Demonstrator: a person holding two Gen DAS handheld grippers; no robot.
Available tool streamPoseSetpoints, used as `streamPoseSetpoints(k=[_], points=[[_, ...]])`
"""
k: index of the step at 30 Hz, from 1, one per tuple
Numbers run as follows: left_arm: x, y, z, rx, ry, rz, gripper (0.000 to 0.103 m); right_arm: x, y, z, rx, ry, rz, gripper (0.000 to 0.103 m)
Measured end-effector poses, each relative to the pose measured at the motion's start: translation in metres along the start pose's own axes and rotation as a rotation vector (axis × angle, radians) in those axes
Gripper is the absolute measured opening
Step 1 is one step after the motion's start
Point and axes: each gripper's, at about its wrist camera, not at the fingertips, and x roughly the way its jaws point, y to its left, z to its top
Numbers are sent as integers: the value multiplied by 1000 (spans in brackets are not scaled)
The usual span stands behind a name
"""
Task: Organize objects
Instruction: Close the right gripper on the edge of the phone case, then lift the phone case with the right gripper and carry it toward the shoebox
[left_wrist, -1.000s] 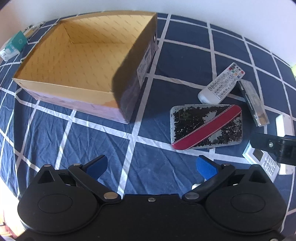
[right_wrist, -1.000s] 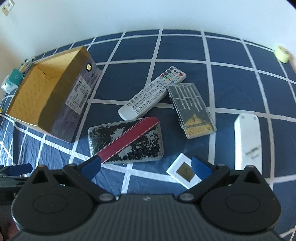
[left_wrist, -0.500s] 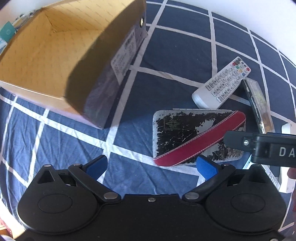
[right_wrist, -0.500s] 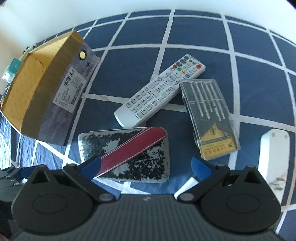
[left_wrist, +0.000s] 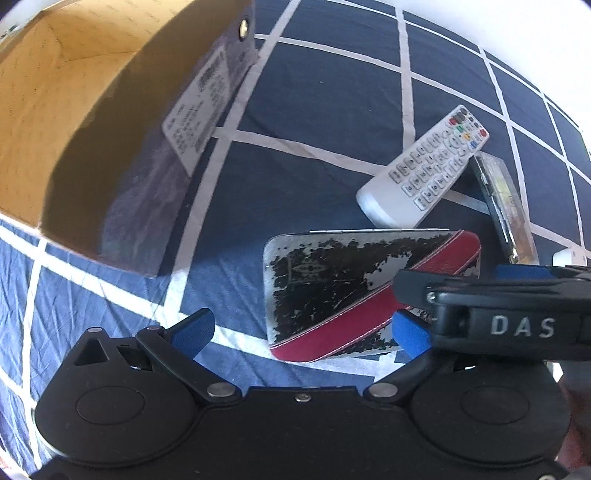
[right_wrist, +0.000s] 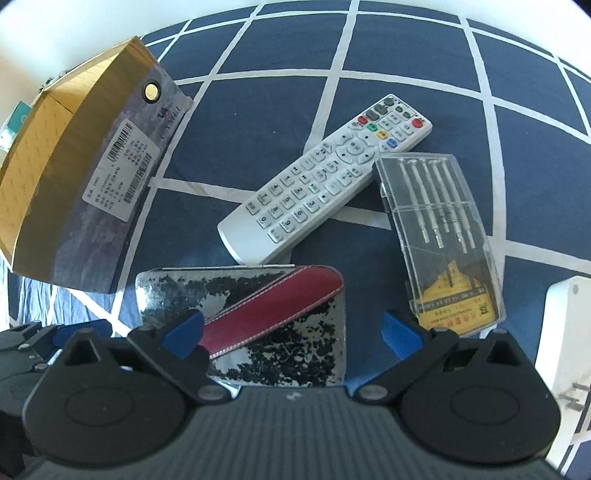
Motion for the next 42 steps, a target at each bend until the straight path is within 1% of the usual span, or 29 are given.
streamPoseSetpoints(k=[5,8,13,16,17,19,20,21,28,32,35,42], points=[[6,-1,0,-5,6,-18,102,7,1,4,-7,8,0,103],[9,-3,0,-3,5,-29,99,10,1,5,-12,15,3,100],[14,-5,0,-13,10,-47,97,12,4,5,-17,9,16,99],[15,-9,-2,-8,6,-59,95,13,4,5,-22,8,30,97],[15,-11,-2,-8,4,-62,94,13,3,5,-20,10,38,95],[16,-12,-3,-14,5,-72,87,13,2,6,-20,15,60,88],[17,-13,-4,-15,11,-71,82,14,3,7,-26,17,52,78],[18,-14,-4,-12,10,-67,81,13,6,7,-43,10,26,74],[18,-17,-11,-21,12,-63,81,13,5,9,-45,19,30,74],[21,-14,-9,-41,34,-75,87,15,5,11,-41,32,33,78],[24,-14,-7,-42,42,-80,89,16,8,12,-41,37,30,79],[23,-16,-5,-38,58,-81,87,16,5,13,-33,35,31,77]])
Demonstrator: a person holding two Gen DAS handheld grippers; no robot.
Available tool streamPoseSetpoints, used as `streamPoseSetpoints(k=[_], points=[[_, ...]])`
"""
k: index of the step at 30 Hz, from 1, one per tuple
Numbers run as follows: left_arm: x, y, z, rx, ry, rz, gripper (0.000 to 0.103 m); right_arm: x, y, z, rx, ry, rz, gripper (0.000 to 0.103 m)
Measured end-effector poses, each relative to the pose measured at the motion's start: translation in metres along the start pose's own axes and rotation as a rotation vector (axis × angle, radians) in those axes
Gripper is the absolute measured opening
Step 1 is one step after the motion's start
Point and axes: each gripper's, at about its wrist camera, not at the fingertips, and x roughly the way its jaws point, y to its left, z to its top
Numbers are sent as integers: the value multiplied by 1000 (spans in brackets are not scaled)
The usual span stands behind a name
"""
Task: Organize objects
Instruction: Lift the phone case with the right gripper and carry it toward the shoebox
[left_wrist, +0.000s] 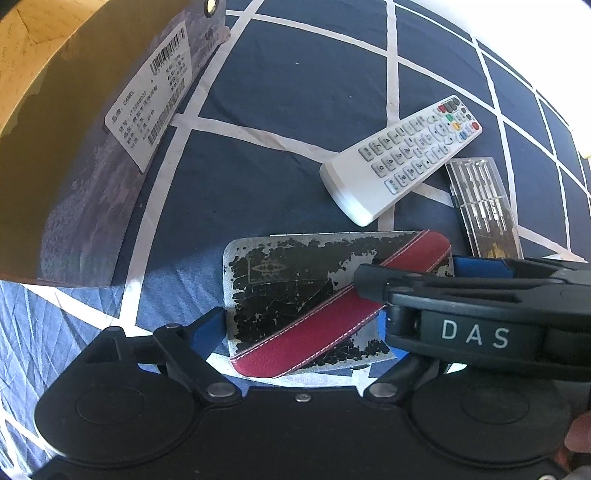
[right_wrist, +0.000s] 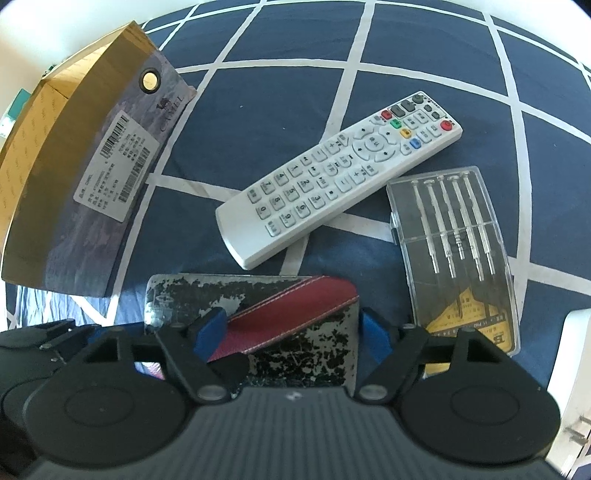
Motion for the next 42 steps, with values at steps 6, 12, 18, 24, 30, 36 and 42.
streamPoseSetpoints(k=[6,12,18,24,30,36,42], points=[[-5,-6,-1,23,3,20,85,-3,-4,-1,18,-1,7,75],[-19,-7,-3,53,-14,34,83,-16,-3,-8,25,-23,9,75],[-45,-10,-10,79,-59,38,83,-40,0,-17,27,-76,10,75],[-75,-13,-23,108,-108,46,83,-69,13,-31,29,-139,15,75],[-101,-13,-40,130,-155,58,83,-93,28,-48,25,-194,21,75],[-122,-7,-55,139,-191,67,83,-111,44,-64,23,-236,29,75],[-136,4,-64,138,-207,67,83,-120,63,-73,13,-258,28,75]])
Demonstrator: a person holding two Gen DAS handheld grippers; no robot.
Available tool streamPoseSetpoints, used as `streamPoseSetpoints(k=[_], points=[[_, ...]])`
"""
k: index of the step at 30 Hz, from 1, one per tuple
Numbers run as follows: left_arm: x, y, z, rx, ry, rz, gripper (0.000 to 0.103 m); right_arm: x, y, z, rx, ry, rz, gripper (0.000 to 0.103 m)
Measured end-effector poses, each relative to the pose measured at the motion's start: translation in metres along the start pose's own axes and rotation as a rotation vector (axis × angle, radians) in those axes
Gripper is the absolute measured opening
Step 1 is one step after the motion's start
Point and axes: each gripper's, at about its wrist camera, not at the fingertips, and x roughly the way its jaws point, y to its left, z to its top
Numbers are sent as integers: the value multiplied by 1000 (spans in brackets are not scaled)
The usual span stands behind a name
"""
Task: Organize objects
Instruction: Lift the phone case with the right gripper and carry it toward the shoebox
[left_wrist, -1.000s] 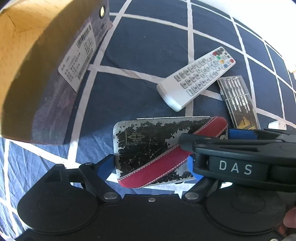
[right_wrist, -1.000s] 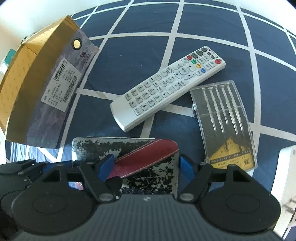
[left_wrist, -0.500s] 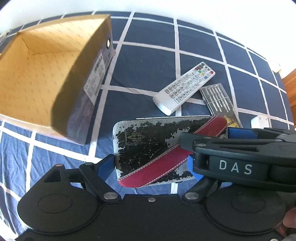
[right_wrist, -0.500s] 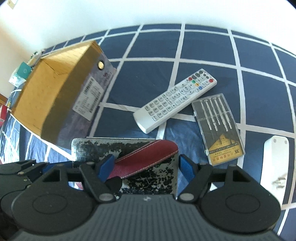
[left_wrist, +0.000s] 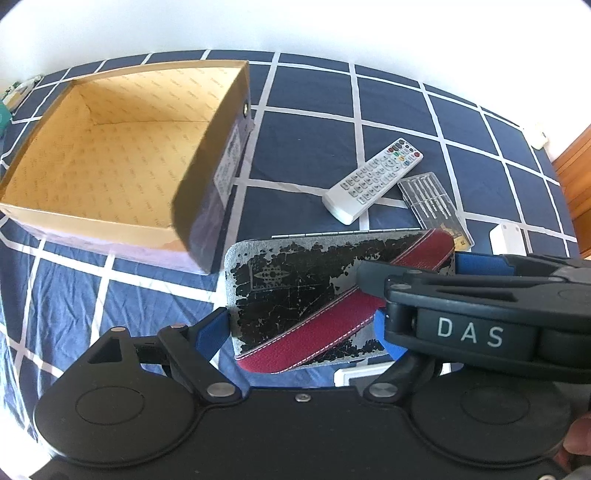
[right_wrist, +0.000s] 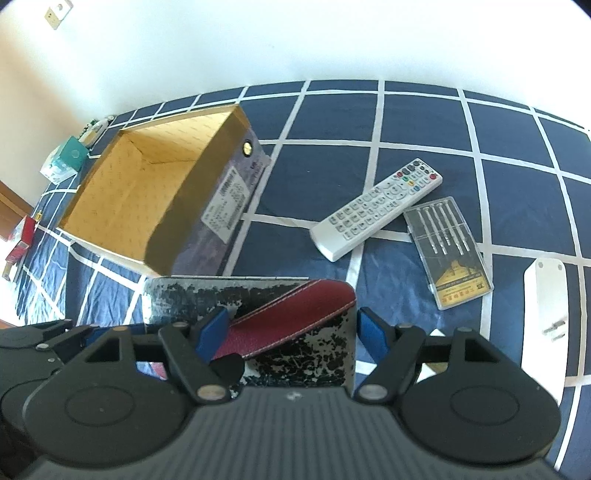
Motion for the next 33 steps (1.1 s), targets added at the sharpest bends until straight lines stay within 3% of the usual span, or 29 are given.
streamPoseSetpoints(k=[11,33], points=[[-23,44,9,20,-34,15,83,-1,49,8,15,-43,9,75],[-50,197,57,135,-73,10,83,41,202,48,108,-137,-16,75]])
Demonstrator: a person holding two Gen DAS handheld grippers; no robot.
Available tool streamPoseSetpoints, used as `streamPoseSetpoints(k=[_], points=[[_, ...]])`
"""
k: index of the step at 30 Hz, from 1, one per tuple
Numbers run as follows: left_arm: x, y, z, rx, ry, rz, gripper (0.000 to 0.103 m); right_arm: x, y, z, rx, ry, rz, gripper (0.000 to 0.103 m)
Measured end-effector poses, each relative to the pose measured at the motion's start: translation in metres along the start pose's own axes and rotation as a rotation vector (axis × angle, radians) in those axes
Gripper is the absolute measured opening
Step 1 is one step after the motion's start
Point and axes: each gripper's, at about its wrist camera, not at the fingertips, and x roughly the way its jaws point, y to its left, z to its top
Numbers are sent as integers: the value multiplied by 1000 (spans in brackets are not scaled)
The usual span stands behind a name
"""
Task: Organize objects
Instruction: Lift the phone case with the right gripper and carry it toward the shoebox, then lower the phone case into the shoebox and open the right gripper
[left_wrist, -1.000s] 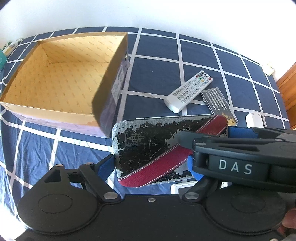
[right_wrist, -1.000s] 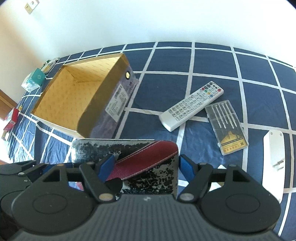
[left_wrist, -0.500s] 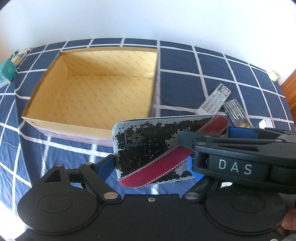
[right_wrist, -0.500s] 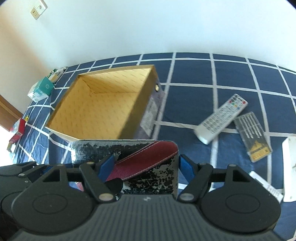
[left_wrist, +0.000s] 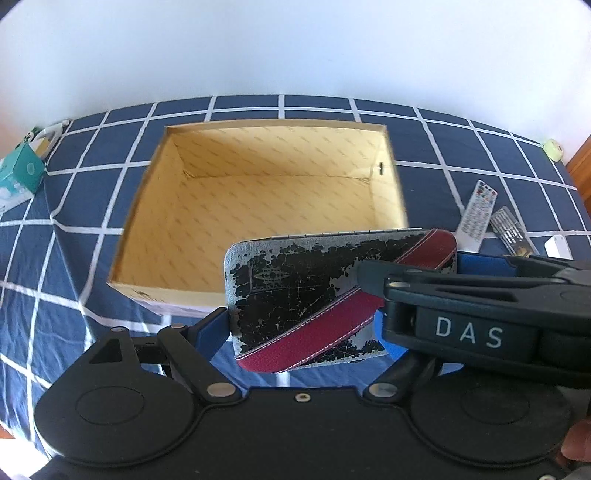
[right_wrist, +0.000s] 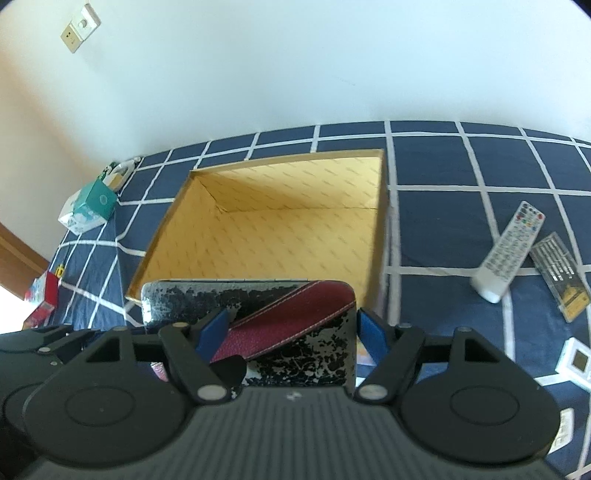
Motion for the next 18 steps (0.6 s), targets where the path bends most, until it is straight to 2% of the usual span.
streamPoseSetpoints(k=[10,18], points=[[13,46,15,24,1,-24,83,27,41,11,24,-12,-30,75],[37,70,43,28,15,-46,83,56,53,38,32,-2,-55,75]])
